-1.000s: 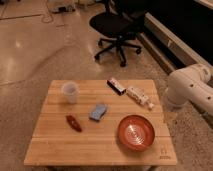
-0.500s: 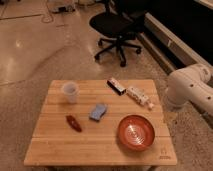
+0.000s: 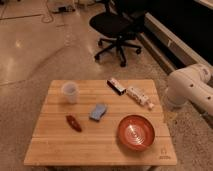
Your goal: Place the white sponge in the ceramic bowl
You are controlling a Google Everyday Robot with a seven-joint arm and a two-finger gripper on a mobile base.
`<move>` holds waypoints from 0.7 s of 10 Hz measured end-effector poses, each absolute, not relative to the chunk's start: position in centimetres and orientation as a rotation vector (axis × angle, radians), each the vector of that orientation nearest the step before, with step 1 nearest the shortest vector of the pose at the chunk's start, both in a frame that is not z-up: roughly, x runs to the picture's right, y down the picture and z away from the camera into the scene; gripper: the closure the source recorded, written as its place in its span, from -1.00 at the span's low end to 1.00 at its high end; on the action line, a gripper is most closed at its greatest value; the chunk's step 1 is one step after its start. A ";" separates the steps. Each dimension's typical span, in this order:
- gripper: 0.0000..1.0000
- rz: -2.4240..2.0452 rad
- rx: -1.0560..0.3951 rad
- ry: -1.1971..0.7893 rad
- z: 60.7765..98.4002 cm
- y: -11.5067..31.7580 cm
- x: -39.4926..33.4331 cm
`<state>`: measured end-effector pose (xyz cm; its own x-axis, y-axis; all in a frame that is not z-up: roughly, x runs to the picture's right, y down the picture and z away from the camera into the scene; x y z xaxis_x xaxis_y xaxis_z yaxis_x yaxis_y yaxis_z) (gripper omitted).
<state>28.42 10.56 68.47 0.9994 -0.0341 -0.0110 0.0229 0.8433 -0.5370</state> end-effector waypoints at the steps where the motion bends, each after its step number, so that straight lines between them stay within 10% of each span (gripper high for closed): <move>1: 0.24 -0.019 -0.566 0.024 68.5 10.6 28.5; 7: 0.24 -0.013 -0.563 0.025 68.2 10.6 28.7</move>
<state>28.66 10.61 68.22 0.9996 -0.0189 -0.0201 0.0052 0.8457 -0.5336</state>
